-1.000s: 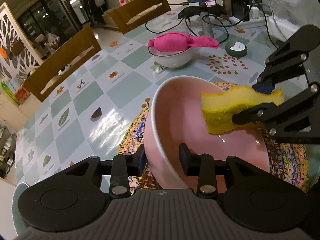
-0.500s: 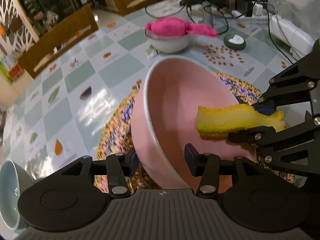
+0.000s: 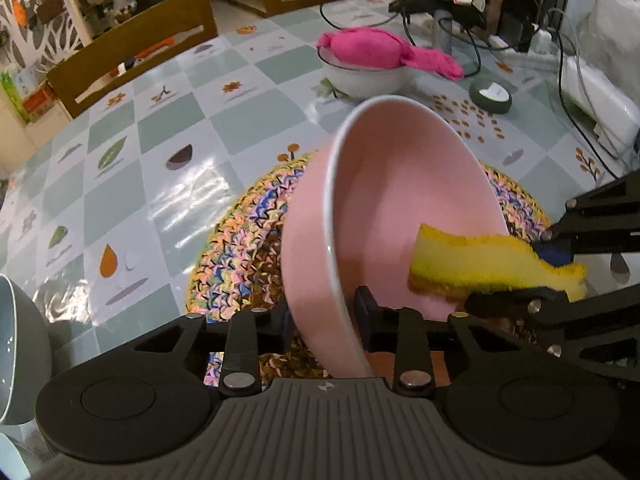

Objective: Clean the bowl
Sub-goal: 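Scrub the sponge down the pink bowl wall toward its bottom, then lift the sponge up along the bowl wall toward the rim, then wipe the sponge across the bowl interior near the rim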

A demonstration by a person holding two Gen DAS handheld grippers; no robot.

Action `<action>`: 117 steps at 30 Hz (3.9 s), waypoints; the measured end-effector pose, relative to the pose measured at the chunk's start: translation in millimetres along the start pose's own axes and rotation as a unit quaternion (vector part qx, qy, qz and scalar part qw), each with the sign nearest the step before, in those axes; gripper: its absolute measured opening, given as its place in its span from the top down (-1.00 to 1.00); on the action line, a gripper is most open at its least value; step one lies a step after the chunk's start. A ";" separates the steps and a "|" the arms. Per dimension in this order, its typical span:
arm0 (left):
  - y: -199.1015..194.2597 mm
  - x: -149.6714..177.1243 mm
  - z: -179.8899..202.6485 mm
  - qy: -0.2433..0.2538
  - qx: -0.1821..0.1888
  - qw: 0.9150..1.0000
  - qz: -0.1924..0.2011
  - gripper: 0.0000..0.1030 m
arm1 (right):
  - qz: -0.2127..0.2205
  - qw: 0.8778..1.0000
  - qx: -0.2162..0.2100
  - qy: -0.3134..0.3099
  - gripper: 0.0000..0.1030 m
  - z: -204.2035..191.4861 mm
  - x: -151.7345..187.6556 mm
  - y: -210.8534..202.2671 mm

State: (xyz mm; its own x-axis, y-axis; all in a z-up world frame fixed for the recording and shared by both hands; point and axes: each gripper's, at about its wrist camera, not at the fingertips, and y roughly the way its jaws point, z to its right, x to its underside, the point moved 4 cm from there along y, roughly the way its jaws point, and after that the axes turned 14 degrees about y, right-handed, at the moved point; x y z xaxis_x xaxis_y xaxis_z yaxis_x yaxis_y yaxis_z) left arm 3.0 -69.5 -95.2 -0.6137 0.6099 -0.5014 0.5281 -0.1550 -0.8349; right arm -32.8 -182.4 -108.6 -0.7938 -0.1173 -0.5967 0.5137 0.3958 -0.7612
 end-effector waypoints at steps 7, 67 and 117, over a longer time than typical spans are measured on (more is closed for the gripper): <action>-10.1 -7.3 0.8 0.030 -0.048 0.998 0.028 0.60 | 0.006 1.000 -0.007 0.015 0.58 -1.4 -1.0 -1.1; -20.4 -17.8 10.6 0.133 -0.096 0.984 0.067 0.67 | 0.089 0.968 0.138 -0.188 0.59 -8.7 -30.1 -6.8; -16.3 -19.1 7.9 0.118 -0.089 0.987 0.063 0.60 | 0.034 0.984 0.134 -0.114 0.55 8.0 4.3 -11.0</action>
State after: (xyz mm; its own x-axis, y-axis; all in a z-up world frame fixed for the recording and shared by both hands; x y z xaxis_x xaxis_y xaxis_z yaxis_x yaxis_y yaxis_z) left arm 1.5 -84.7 -73.8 -0.3942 0.7612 -0.5150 0.6994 -0.1151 -0.7054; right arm -39.3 -194.6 -104.8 -0.6772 -0.3126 -0.6661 0.6542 0.1585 -0.7395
